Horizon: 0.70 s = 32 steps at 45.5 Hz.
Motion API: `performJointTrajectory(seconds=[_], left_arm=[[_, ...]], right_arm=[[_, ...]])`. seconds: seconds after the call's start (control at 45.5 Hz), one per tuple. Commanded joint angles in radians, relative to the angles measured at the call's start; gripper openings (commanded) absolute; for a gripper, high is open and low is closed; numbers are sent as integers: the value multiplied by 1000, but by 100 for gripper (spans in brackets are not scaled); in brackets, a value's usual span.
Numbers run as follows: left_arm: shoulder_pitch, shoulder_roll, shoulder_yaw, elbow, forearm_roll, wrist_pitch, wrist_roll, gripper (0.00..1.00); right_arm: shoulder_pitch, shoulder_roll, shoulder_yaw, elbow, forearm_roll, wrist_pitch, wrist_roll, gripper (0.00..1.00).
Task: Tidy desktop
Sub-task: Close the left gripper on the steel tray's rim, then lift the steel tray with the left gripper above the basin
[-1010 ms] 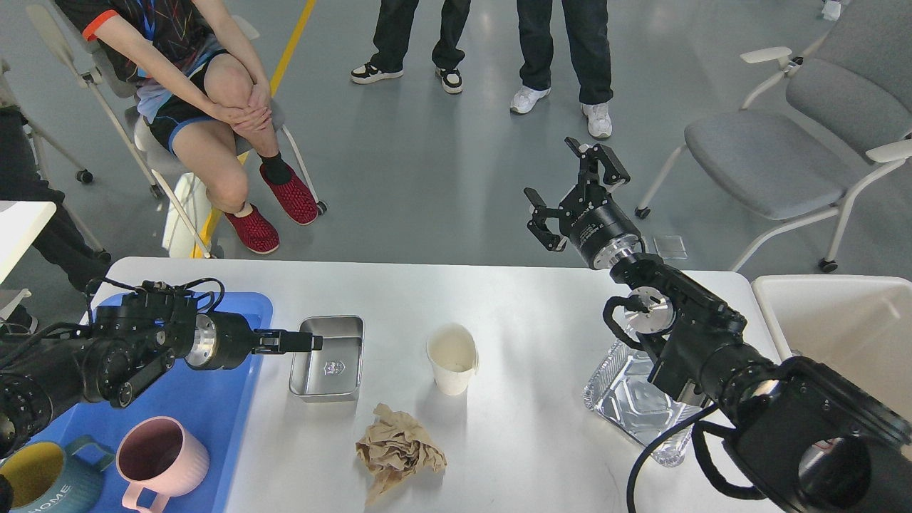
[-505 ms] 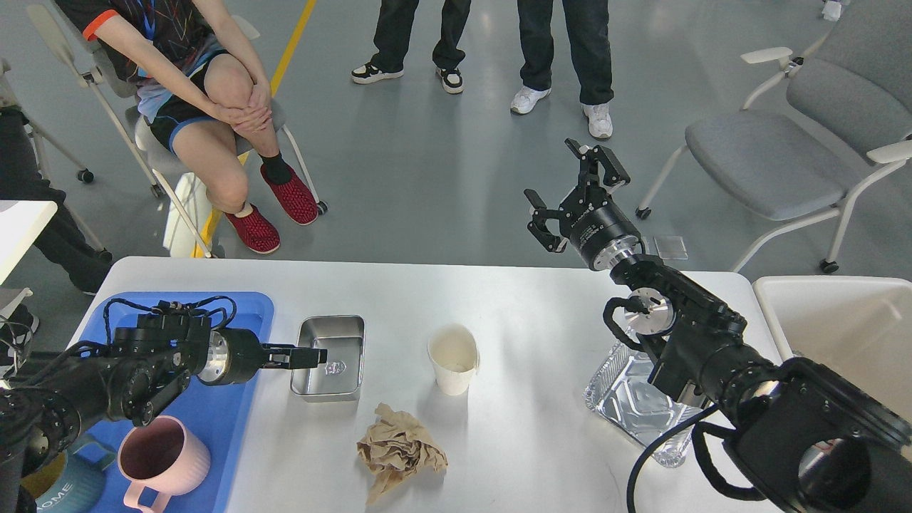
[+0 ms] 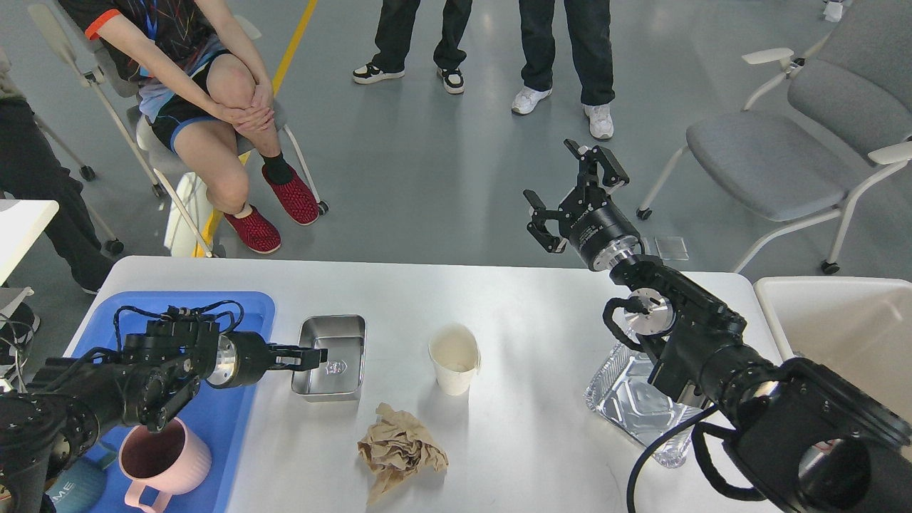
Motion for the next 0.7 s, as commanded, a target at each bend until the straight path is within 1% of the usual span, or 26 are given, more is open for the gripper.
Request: performJointTrajectory(seconds=[0.0, 0.088, 0.154, 0.198, 0.285, 0.373, 0.461, 0.505, 0.681], left_arm=[[-4, 1, 6, 3, 3, -5, 0, 38], [-5, 3, 6, 4, 6, -13, 2, 24], [-8, 4, 7, 10, 6, -19, -3, 16], [-10, 6, 9, 21, 7, -22, -8, 12], [-14, 0, 36, 55, 4, -33, -11, 11], [-16, -2, 67, 82, 3, -50, -27, 1], [-16, -3, 81, 105, 1, -53, -66, 1], [-16, -5, 81, 116, 1, -53, -78, 0], [-19, -20, 82, 155, 1, -54, -84, 1]], right_arm=[[-1, 0, 0, 0, 0, 0, 0, 100], [-1, 0, -12, 0, 0, 0, 0, 100], [-1, 0, -21, -2, 0, 0, 2, 100], [-1, 0, -21, -2, 0, 0, 0, 100], [1, 0, -21, -2, 0, 0, 2, 100], [1, 0, -23, -3, 0, 0, 0, 100], [1, 0, -23, -2, 0, 0, 0, 100], [2, 0, -23, -2, 0, 0, 0, 100], [2, 0, -23, -2, 0, -2, 0, 100]])
